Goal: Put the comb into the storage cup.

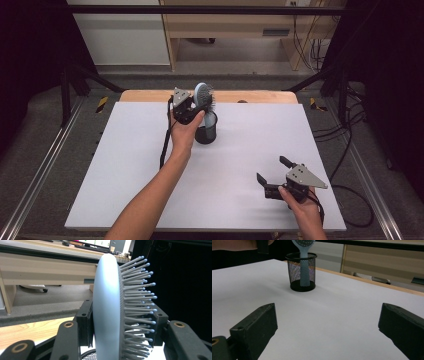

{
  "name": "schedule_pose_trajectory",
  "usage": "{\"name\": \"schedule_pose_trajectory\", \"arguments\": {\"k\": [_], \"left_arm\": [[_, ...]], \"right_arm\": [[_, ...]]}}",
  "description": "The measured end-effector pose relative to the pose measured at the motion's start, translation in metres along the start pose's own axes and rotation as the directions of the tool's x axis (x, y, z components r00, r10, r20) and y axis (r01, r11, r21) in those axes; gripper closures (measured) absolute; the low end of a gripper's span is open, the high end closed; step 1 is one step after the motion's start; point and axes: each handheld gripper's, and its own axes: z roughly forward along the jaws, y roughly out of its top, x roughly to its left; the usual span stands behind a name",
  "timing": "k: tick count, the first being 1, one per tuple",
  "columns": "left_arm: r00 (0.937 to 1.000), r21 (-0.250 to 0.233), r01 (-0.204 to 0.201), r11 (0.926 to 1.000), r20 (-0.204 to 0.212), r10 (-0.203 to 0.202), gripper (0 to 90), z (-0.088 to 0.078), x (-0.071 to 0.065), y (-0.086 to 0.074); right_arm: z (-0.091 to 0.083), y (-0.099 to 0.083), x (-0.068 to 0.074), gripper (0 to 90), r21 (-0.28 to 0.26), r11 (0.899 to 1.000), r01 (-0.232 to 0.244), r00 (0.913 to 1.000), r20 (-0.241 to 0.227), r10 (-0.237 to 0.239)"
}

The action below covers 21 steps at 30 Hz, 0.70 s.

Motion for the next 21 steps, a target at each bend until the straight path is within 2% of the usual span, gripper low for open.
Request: {"name": "schedule_pose_trajectory", "arguments": {"k": [21], "left_arm": [[1.0,0.005,0.002,1.0,0.006,-0.002,49.3,-0.0002,0.0027,-0.0016]], "right_arm": [[-0.0002,0.0001,-0.0004,2.4,-0.001,1.0,-0.002,1.0,-0.002,0.002]]}}
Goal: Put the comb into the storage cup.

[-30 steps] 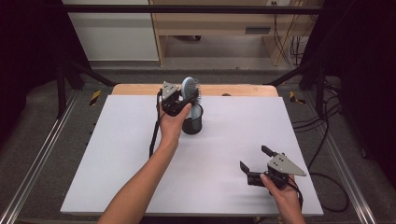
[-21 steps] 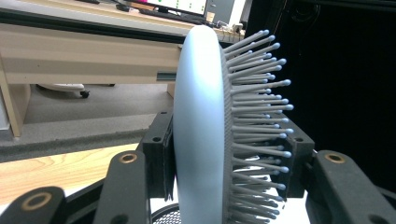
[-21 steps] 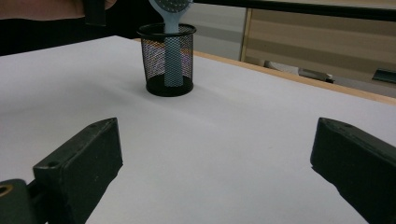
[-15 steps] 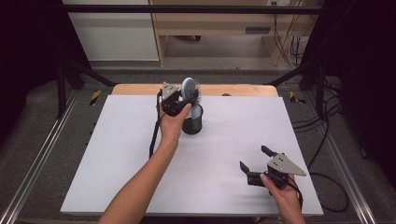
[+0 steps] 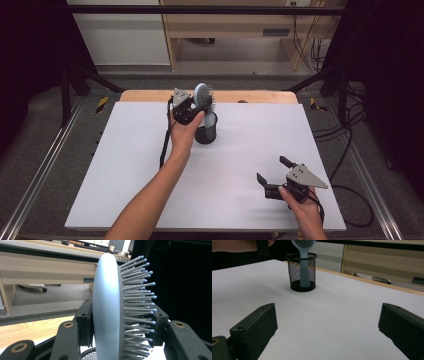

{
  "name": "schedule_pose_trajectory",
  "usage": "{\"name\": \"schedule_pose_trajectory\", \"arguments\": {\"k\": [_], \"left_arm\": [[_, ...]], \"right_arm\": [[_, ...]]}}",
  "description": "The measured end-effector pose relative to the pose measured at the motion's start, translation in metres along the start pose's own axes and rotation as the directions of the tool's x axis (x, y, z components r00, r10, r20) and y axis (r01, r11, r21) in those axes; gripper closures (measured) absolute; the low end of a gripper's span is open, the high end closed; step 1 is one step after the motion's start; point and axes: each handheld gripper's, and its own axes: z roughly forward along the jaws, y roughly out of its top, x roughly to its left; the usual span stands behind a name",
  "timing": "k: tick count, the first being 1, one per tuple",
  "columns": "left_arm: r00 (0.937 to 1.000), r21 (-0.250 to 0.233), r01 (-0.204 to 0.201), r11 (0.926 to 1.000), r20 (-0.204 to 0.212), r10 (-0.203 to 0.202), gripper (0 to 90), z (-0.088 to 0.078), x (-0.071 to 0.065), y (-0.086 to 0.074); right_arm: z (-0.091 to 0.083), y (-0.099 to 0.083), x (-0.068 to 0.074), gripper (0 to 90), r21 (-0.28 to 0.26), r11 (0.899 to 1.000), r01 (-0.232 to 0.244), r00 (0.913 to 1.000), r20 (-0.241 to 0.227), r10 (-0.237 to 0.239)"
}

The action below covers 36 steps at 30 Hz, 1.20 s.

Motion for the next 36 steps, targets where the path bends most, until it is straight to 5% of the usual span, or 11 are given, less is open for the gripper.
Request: {"name": "schedule_pose_trajectory", "arguments": {"k": [36], "left_arm": [[0.9958,0.014,0.089,0.9959,0.022,-0.089,46.3,-0.01,0.03,-0.001]], "right_arm": [[0.001,-0.001,0.0,2.3,0.011,1.0,0.01,0.9999,-0.006,-0.01]]}}
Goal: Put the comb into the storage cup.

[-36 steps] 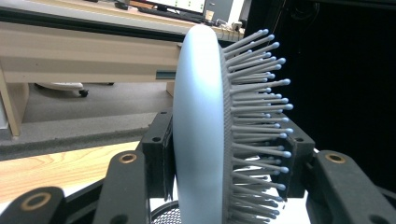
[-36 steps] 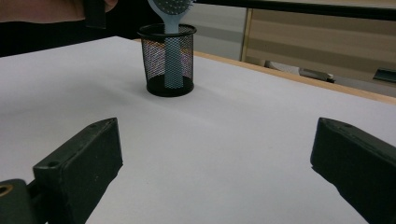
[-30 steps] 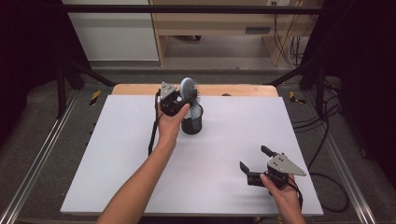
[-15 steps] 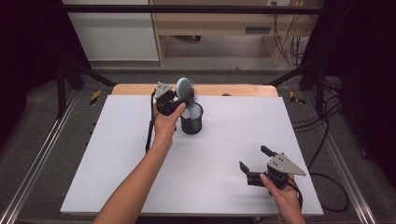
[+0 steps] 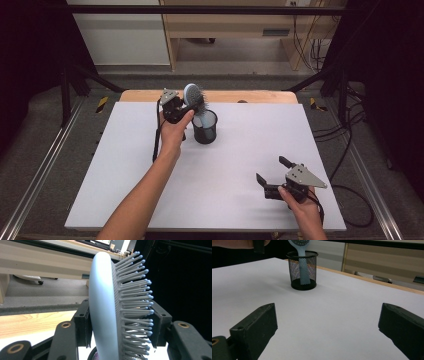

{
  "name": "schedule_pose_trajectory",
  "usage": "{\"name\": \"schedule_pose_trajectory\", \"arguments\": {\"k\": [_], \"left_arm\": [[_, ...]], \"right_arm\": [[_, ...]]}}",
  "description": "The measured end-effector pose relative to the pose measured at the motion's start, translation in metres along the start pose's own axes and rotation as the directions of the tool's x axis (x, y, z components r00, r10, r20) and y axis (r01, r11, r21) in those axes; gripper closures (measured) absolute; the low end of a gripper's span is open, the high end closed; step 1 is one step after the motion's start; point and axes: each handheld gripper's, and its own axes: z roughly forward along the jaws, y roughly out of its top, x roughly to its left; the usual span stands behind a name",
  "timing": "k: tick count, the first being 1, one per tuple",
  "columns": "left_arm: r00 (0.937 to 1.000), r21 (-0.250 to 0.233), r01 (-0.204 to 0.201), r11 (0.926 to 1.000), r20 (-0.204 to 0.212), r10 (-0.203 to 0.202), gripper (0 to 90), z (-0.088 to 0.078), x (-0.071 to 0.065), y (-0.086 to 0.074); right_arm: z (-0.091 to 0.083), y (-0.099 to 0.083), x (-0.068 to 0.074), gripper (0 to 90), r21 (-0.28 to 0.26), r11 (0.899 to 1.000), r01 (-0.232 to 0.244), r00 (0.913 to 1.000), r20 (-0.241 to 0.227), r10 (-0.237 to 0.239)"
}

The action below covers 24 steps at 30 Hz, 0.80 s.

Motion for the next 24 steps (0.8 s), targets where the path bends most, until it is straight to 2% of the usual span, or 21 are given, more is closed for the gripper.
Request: {"name": "schedule_pose_trajectory", "arguments": {"k": [9,17,24], "left_arm": [[0.9999,0.005,0.011,0.9999,-0.006,-0.011,45.0,-0.001,0.005,0.0],[0.9988,0.008,0.047,0.9988,-0.014,-0.047,44.6,-0.003,0.012,0.0],[0.9982,0.006,0.058,0.9983,-0.015,-0.058,44.4,-0.002,0.015,-0.001]], "right_arm": [[-0.001,0.001,-0.001,2.3,-0.009,1.0,-0.003,1.0,0.002,0.003],[0.0,0.0,0.0,2.3,-0.006,1.0,-0.003,1.0,-0.001,0.003],[0.001,0.0,-0.001,2.3,-0.004,1.0,-0.003,1.0,-0.001,0.003]]}}
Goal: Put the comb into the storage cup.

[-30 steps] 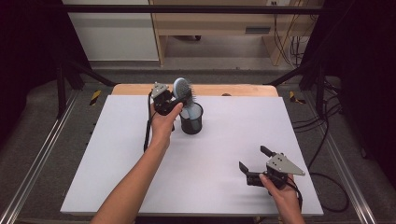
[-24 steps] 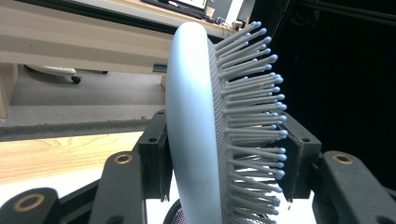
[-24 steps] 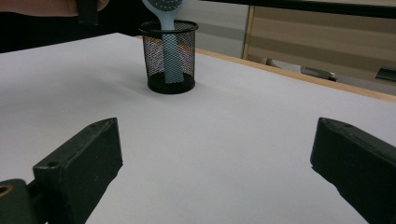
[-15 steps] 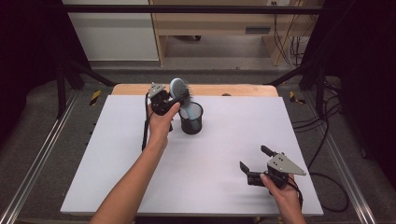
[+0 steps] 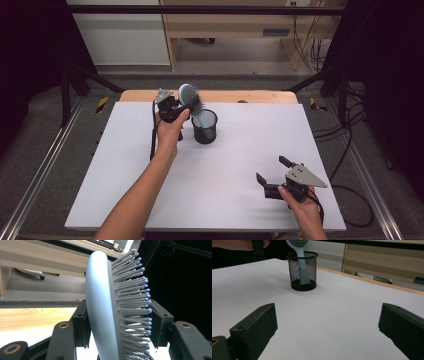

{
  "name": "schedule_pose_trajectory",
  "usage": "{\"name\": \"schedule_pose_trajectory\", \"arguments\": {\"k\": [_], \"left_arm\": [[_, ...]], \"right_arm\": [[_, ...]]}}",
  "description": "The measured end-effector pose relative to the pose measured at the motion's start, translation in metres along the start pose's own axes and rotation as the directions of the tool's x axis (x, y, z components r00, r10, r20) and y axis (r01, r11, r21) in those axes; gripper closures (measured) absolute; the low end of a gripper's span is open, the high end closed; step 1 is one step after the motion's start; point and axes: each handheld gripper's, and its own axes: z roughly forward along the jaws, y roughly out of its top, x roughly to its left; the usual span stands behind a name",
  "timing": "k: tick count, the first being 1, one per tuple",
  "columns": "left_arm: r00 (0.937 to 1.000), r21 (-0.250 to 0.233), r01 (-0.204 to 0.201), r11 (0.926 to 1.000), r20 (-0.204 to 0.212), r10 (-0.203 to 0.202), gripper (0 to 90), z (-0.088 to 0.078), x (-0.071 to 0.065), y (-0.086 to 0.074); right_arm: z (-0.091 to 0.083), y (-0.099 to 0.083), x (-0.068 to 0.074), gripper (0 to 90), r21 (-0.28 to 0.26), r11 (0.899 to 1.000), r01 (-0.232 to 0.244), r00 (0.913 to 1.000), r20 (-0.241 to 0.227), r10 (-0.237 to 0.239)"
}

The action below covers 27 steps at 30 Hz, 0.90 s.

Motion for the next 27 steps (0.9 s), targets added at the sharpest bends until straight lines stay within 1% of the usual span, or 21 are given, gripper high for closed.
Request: {"name": "schedule_pose_trajectory", "arguments": {"k": [11,19,27], "left_arm": [[0.9999,0.003,0.015,0.9999,-0.003,-0.015,43.8,0.0001,0.0045,-0.0002],[0.9999,0.01,0.015,0.9998,-0.007,-0.015,43.1,-0.0008,0.0084,-0.0005],[0.9998,0.007,0.018,0.9998,-0.007,-0.018,43.1,-0.0002,0.0087,-0.0008]], "right_arm": [[-0.0002,-0.0001,0.0001,2.3,0.001,1.0,0.0,1.0,0.0,0.0],[0.0004,-0.0003,0.0004,2.3,0.003,1.0,-0.001,1.0,-0.001,0.001],[0.0005,-0.0003,0.0004,2.3,0.004,1.0,0.0,1.0,0.0,0.0]]}}
